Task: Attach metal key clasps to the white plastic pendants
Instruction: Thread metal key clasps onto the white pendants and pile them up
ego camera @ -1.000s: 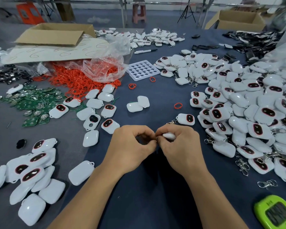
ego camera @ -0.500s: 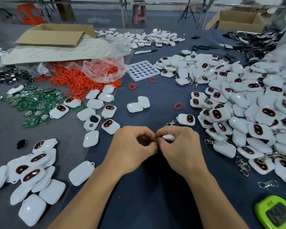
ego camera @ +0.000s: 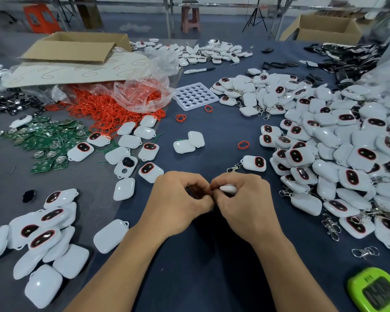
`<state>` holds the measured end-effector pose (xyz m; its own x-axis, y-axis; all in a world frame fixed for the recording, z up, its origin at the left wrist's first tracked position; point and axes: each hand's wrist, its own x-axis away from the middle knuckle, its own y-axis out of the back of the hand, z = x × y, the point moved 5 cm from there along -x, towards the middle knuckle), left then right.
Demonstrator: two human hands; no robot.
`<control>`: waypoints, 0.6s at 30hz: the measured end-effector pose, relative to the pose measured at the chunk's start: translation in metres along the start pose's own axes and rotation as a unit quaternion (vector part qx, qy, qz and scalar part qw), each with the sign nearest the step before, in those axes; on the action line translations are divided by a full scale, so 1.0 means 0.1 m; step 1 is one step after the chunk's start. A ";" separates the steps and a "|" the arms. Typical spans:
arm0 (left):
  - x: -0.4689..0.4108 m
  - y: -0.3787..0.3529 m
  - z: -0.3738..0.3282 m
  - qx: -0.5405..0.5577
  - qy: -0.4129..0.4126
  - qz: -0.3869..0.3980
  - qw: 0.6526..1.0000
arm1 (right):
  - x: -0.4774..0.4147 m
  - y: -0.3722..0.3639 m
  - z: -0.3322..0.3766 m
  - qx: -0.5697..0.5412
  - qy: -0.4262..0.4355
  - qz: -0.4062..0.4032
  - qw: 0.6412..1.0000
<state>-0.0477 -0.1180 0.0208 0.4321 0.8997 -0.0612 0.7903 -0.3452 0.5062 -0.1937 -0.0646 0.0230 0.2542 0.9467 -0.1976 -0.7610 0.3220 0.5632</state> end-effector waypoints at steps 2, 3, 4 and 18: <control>0.00 0.00 0.00 0.002 0.002 0.001 1.000 | 0.00 0.01 0.00 0.005 0.001 0.001 1.000; 0.00 0.00 0.00 0.005 0.003 0.000 1.000 | 0.00 0.01 0.01 0.006 0.002 0.001 1.000; 0.00 -0.01 0.00 0.008 0.005 -0.003 1.000 | 0.00 0.01 0.01 0.004 0.001 0.001 1.000; -0.07 0.20 0.04 -0.257 -0.018 -0.161 0.953 | -0.06 -0.02 -0.19 -0.220 -0.120 -0.061 0.966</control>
<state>-0.0332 -0.1325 0.0274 0.2254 0.9237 -0.3097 0.5719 0.1319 0.8096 -0.2056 -0.0707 0.0076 0.4494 0.8931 -0.0202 -0.8830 0.4475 0.1419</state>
